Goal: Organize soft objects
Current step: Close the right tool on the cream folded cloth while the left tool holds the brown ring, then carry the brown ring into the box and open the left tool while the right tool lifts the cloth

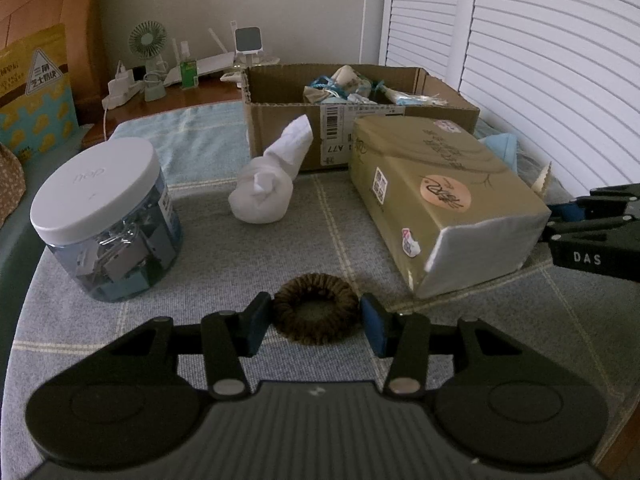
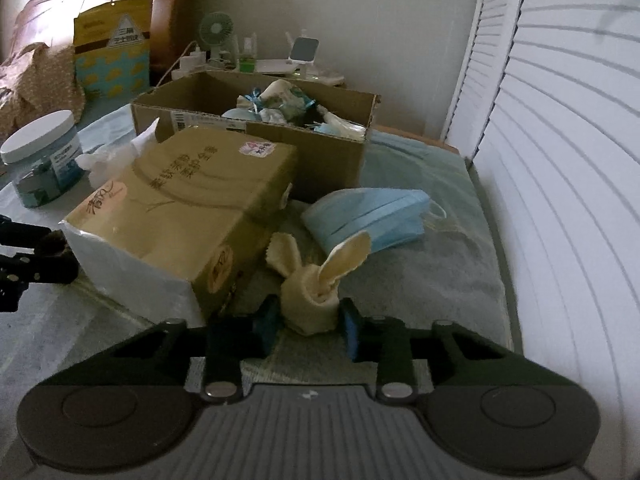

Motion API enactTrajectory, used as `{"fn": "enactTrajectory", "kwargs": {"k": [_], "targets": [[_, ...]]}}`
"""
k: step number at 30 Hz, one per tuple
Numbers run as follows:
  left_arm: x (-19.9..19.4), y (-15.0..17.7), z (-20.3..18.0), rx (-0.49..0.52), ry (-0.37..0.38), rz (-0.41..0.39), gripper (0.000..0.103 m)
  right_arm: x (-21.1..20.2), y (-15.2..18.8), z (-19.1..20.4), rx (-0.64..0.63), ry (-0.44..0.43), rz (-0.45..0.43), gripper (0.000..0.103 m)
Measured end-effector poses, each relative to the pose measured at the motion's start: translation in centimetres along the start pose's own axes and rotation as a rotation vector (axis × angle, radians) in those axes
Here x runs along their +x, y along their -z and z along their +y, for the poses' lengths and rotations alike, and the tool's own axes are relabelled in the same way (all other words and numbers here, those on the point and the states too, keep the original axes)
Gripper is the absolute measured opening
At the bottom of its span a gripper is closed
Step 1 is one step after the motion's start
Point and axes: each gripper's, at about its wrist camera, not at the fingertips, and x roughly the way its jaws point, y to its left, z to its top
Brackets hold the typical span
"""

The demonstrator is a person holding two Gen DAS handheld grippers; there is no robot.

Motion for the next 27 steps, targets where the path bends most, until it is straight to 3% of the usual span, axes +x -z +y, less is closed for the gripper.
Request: {"fn": "enactTrajectory", "kwargs": {"k": [6,17,20,22,27], "targets": [[-0.04,0.06,-0.12,0.011,-0.004,0.004,0.047,-0.58,0.31,-0.25,0.014,0.084,0.023,0.032],[-0.07,0.14,-0.28,0.007,-0.015,0.003,0.049,-0.37,0.36,-0.81,0.048,0.057,0.016,0.044],[-0.10,0.06,-0.14,0.009,-0.006,0.004,0.044,0.00,0.10,-0.66,0.042,0.051,0.015,0.043],[-0.14,0.00,-0.02,0.011,0.002,0.008,0.040,-0.04,0.03,-0.59,0.040,0.057,0.016,0.035],[-0.48,-0.48,0.57,0.037,0.036,0.016,0.035,-0.71,-0.07,-0.62,0.061,0.077,0.029,0.033]]}}
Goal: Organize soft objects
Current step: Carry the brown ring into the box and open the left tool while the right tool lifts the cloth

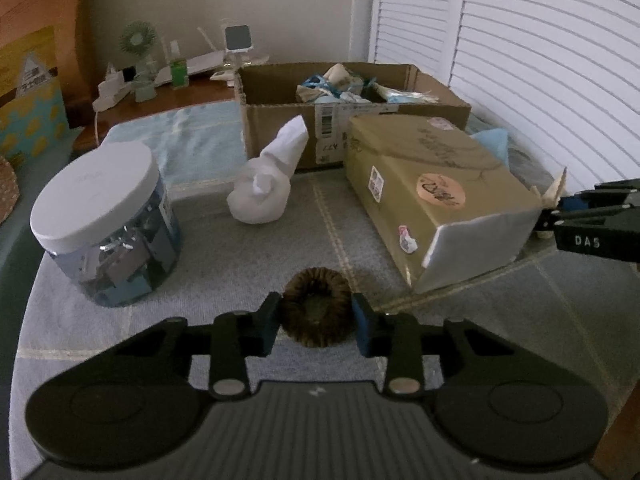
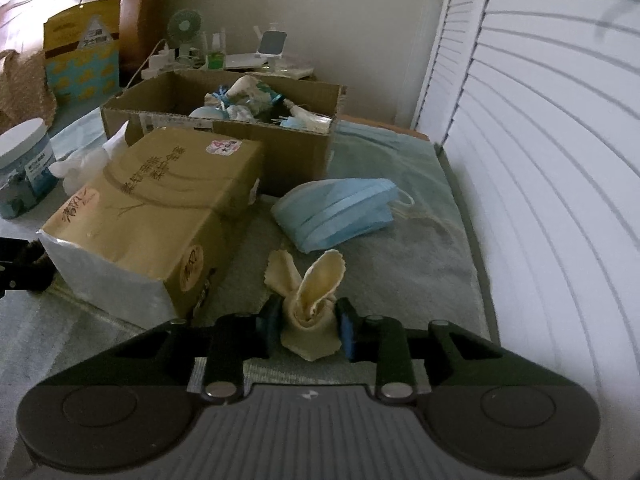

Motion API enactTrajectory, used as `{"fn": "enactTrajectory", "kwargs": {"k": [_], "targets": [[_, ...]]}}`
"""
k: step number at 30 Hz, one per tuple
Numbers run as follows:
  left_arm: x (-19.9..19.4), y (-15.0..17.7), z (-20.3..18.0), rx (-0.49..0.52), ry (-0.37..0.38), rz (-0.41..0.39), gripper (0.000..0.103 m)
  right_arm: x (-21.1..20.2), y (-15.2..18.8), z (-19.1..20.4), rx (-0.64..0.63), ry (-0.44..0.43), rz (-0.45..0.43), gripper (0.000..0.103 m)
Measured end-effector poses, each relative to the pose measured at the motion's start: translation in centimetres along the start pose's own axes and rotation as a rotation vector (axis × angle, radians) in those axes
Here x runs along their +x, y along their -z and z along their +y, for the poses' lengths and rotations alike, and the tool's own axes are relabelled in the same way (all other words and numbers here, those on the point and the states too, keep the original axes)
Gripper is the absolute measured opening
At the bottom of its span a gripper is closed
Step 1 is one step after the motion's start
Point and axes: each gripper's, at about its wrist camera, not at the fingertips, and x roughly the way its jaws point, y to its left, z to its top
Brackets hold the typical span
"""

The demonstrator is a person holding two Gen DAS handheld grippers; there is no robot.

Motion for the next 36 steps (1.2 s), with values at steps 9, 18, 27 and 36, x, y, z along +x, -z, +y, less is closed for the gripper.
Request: {"fn": "enactTrajectory", "kwargs": {"k": [9,18,27,36], "targets": [[-2.3,-1.3,1.3,0.064,0.102,0.001,0.035,-3.6,-0.3,-0.1,0.046,0.002,-0.015,0.033],[-3.5,-6.1,2.0,0.141,0.144,-0.078,0.035,-7.0,-2.6,0.5,0.032,-0.018,-0.106,0.033],[-0.5,-13.2,1.8,0.155,0.128,-0.173,0.035,-7.5,-3.9,0.8,0.016,-0.016,-0.135,0.033],[3.5,-15.5,2.8,0.083,0.092,-0.171,0.062,-7.7,-4.5,0.9,0.003,-0.010,-0.145,0.033]]}}
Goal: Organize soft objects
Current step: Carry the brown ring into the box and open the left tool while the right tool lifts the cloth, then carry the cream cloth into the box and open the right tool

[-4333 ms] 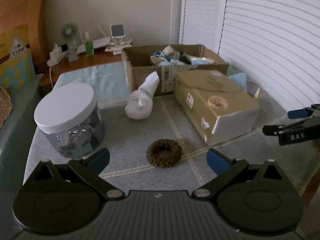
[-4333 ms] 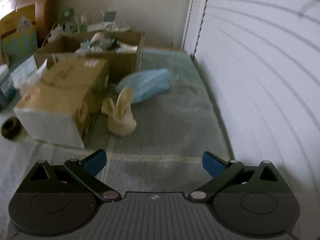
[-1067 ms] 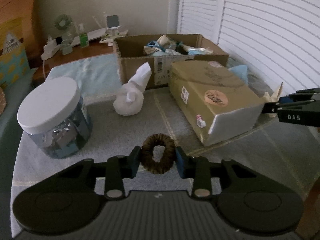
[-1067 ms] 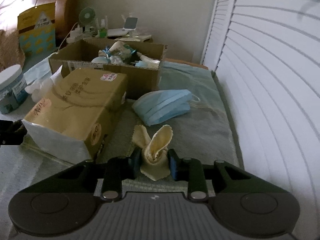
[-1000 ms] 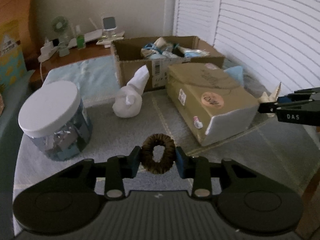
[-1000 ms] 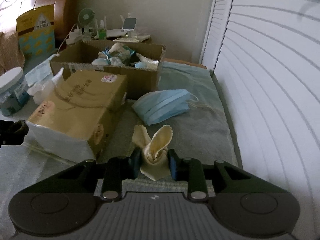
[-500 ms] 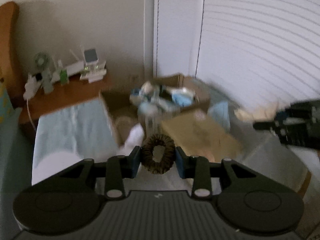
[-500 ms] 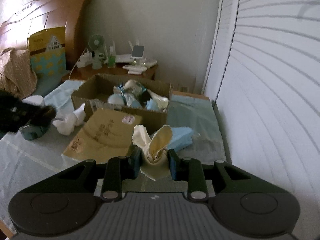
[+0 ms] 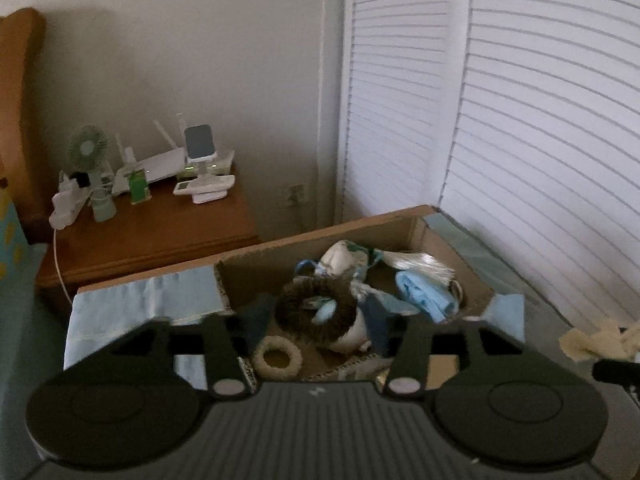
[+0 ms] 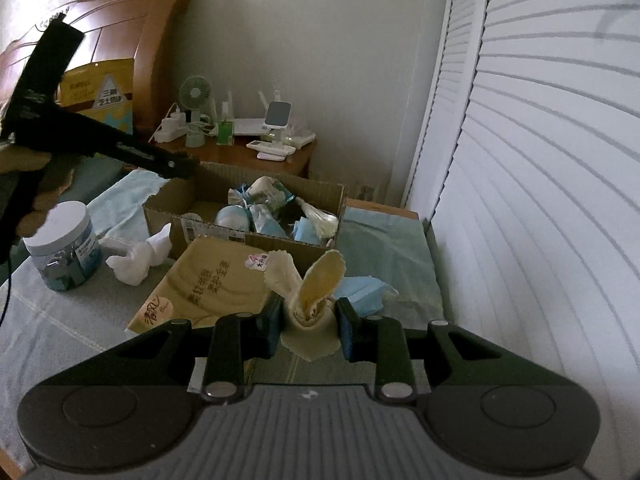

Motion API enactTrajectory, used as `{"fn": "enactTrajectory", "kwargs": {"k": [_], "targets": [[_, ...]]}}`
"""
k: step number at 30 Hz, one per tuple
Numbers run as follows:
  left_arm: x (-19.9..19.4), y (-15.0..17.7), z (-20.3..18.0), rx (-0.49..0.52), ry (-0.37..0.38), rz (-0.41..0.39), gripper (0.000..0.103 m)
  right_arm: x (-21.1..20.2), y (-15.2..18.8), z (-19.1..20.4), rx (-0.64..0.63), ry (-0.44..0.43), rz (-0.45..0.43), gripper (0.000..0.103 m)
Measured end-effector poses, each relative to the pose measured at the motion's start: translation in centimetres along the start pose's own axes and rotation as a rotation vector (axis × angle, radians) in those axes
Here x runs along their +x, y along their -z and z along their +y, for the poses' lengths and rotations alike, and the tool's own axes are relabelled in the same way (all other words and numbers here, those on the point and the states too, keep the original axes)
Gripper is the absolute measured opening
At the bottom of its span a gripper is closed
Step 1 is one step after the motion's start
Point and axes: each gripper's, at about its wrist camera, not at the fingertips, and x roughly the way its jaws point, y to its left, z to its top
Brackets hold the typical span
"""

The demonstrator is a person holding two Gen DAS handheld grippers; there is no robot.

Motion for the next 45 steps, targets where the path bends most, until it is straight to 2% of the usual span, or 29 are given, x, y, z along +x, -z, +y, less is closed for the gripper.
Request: {"fn": "enactTrajectory", "kwargs": {"k": [2,8,12,16,20,27,32,40,41,43,45], "targets": [[-0.5,0.5,0.1,0.005,-0.015,-0.015,0.077,0.0,-0.1,0.0,0.001,-0.001,-0.003,0.033],[-4.0,3.0,0.3,0.009,-0.035,-0.034,0.099,0.5,-0.8,0.5,-0.015,-0.020,-0.008,0.033],[-6.3,5.7,0.0,0.004,-0.028,-0.012,0.100,1.1,-1.7,1.2,-0.032,-0.050,-0.008,0.033],[-8.3,8.1,0.4,-0.077,-0.026,-0.012,0.102,2.1,-3.2,2.4,-0.063,-0.093,-0.009,0.033],[-9.6,9.8,0.6,-0.094,-0.089,-0.030,0.102,3.4,-5.2,3.8,-0.100,-0.142,-0.010,0.033],[-10.7,11.1,1.4,-0.091,-0.167,-0.019,0.102,6.7,-9.4,6.8,-0.176,-0.216,-0.015,0.033],[-11.3,12.2,2.1,-0.105,-0.179,-0.007,0.102,9.7,-12.2,8.5,-0.205,-0.253,-0.007,0.033],[-12.0,13.7,3.0,-0.153,-0.206,0.014,0.102,15.3,-14.6,9.9,-0.196,-0.285,0.042,0.035],[-12.0,13.7,3.1,-0.154,-0.209,0.014,0.102,16.0,-14.8,10.1,-0.195,-0.282,0.049,0.037],[-12.0,13.7,3.1,-0.153,-0.217,0.014,0.102,17.0,-14.8,10.4,-0.194,-0.277,0.063,0.058],[-12.1,13.7,3.1,-0.155,-0.215,0.012,0.102,17.5,-14.8,10.6,-0.192,-0.263,0.060,0.072]]}}
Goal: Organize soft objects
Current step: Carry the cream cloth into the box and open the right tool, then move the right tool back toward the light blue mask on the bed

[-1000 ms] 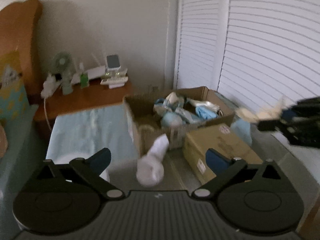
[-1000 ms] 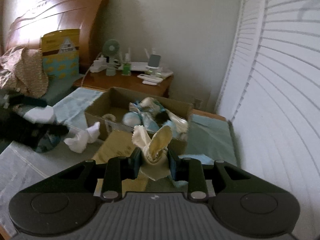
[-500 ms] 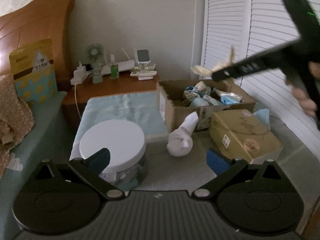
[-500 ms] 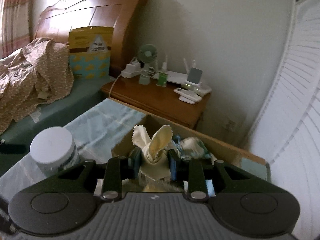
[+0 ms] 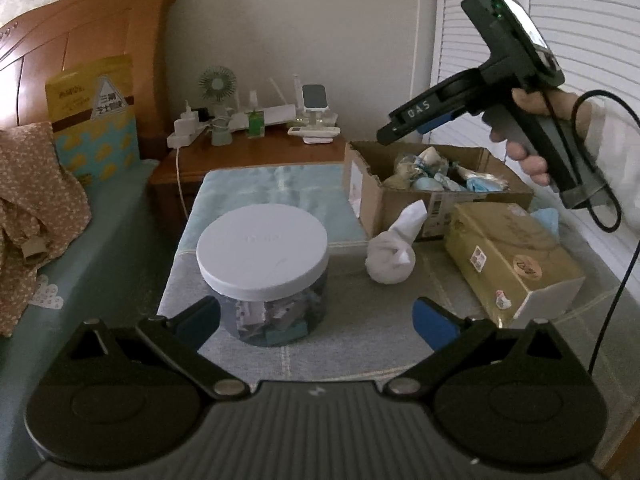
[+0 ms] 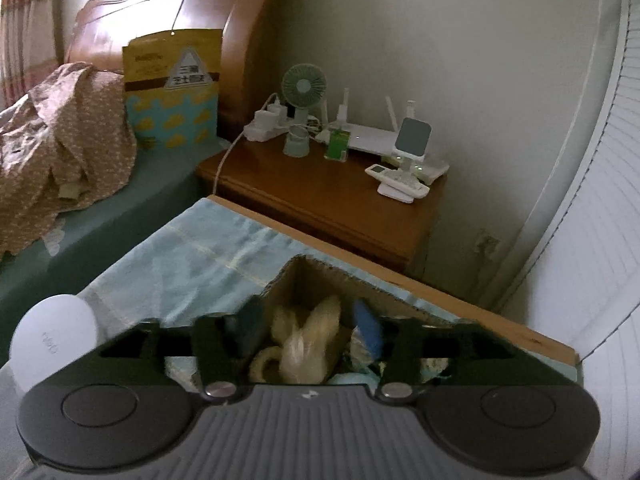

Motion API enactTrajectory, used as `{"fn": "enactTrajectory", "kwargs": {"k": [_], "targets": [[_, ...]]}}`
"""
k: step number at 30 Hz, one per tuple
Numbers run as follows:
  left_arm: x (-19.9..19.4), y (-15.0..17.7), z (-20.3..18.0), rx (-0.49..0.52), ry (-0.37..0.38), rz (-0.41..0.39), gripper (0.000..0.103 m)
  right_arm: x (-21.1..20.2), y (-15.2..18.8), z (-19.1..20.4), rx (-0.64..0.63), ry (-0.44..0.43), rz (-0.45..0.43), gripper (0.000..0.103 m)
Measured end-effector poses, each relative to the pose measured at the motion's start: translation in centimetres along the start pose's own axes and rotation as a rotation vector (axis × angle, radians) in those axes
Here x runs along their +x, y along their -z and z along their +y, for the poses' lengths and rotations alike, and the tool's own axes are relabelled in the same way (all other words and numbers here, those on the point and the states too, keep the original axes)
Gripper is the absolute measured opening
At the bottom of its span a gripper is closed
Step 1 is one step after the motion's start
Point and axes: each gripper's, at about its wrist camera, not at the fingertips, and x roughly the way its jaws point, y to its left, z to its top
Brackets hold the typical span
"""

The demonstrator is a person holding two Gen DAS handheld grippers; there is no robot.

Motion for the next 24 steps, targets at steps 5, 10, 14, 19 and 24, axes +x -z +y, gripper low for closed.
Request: {"fn": "enactTrajectory", "kwargs": {"k": [5,10,14,19,24], "targets": [[0.0,0.0,-0.1,-0.005,0.013,0.005,0.102,-1.2,0.2,0.0,-0.004,0.005,-0.034,0.098],[-0.4,0.0,-0.3,-0.008,0.021,0.003,0.102,-3.7,0.6,0.3,-0.014,0.006,-0.059,0.103],[-0.9,0.0,-0.6,-0.014,0.033,-0.003,0.102,-5.6,1.2,0.4,-0.009,-0.004,-0.068,0.103],[-1.6,0.2,-1.3,0.001,0.073,-0.014,0.102,-7.8,2.6,0.6,0.010,0.007,-0.067,0.103],[-1.7,0.5,-2.1,0.011,0.071,-0.011,0.102,-9.9,5.0,0.7,0.049,0.022,-0.067,0.103]]}}
